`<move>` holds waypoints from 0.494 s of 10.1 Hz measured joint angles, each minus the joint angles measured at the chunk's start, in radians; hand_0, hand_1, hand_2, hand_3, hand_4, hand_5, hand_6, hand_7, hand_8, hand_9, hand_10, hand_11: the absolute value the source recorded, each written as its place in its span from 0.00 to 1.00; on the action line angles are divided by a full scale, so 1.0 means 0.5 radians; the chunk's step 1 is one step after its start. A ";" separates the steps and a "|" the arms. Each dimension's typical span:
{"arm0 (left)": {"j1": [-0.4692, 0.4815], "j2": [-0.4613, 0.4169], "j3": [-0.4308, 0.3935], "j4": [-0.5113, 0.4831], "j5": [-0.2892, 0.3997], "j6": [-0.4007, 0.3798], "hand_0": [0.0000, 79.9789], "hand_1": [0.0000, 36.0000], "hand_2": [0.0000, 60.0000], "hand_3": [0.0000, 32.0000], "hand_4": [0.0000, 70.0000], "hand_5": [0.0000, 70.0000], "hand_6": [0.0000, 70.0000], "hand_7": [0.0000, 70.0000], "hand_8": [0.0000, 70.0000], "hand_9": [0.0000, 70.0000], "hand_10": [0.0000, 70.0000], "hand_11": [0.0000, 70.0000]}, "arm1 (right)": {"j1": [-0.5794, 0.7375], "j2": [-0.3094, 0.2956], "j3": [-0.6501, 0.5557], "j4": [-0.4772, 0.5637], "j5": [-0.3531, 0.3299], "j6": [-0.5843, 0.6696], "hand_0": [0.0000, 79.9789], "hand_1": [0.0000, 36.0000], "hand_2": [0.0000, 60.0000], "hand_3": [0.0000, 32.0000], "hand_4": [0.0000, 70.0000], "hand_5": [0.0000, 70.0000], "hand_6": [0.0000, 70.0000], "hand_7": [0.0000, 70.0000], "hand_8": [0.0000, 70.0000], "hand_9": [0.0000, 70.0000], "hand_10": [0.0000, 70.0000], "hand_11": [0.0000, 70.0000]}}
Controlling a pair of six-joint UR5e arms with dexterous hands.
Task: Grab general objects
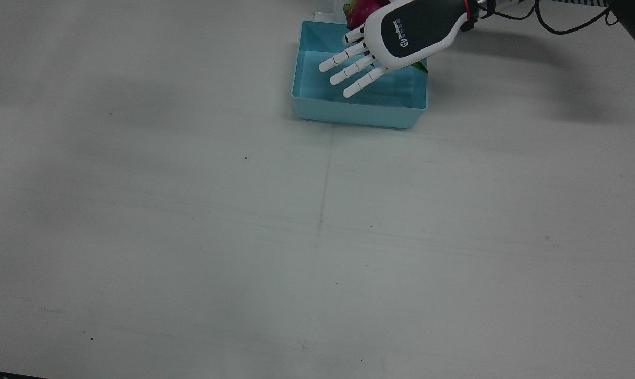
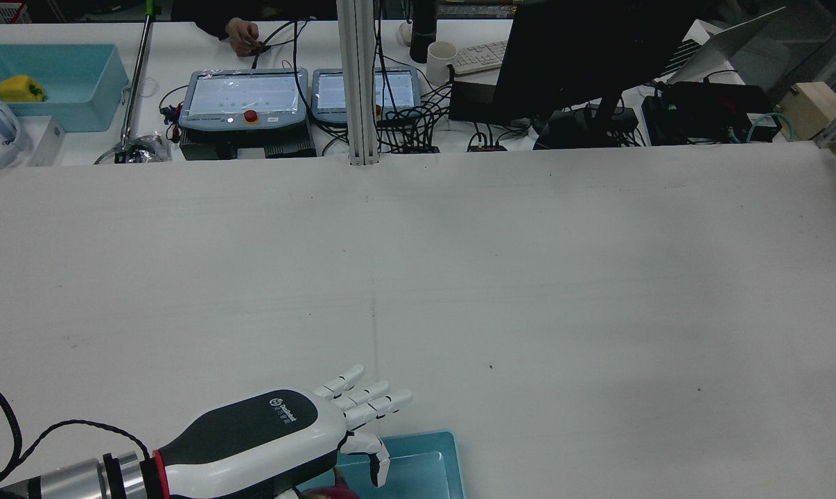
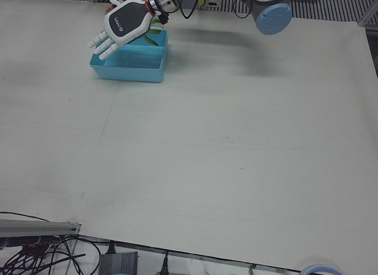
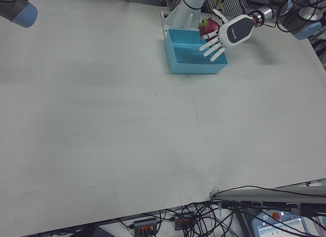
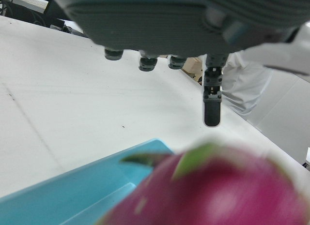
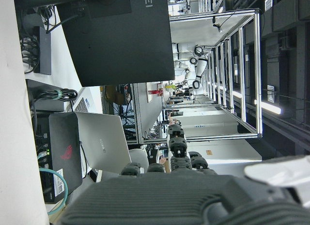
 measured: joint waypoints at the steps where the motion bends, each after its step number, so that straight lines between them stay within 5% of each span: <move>1: -0.003 0.000 0.009 0.000 -0.001 0.000 0.16 0.00 0.00 0.82 0.00 0.13 0.00 0.09 0.11 0.00 0.00 0.00 | 0.000 0.000 0.000 0.000 0.000 0.000 0.00 0.00 0.00 0.00 0.00 0.00 0.00 0.00 0.00 0.00 0.00 0.00; 5: -0.162 -0.021 0.060 0.007 0.003 -0.002 0.10 0.00 0.00 0.75 0.00 0.12 0.00 0.10 0.12 0.00 0.00 0.00 | 0.000 0.000 0.000 0.000 0.000 0.000 0.00 0.00 0.00 0.00 0.00 0.00 0.00 0.00 0.00 0.00 0.00 0.00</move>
